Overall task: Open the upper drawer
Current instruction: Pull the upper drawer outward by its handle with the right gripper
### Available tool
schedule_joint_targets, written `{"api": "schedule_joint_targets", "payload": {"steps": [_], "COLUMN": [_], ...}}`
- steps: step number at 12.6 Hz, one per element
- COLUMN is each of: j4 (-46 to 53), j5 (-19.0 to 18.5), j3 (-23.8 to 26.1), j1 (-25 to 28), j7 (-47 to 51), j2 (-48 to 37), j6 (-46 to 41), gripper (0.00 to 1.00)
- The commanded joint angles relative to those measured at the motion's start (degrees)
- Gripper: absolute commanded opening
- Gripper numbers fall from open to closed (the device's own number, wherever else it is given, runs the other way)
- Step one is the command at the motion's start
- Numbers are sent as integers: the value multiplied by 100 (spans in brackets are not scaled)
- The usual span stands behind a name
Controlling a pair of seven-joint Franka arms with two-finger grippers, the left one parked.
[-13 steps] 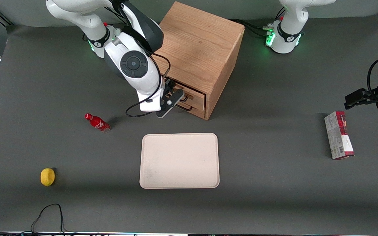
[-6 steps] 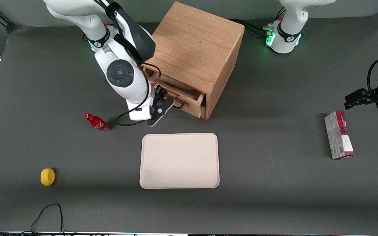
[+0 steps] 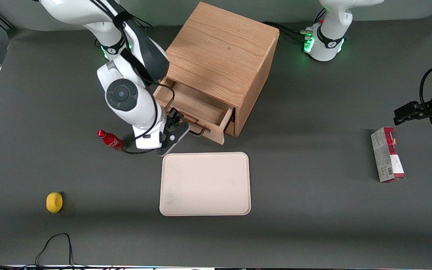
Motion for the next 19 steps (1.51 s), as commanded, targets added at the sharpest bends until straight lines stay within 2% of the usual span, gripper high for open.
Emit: {"api": "schedule_joint_targets", "payload": {"steps": [1, 5, 7, 14, 19], "j4": [441, 888, 1118, 1250, 1655], "j5": [28, 71, 98, 124, 212], "j3": [-64, -328, -626, -741, -898], "j1": [24, 15, 15, -20, -38], "j7": [-238, -517, -581, -607, -581], "j2": [347, 637, 804, 823, 472], "j6": [-32, -41, -58, -111, -972], "gripper": [100, 100, 100, 100, 100]}}
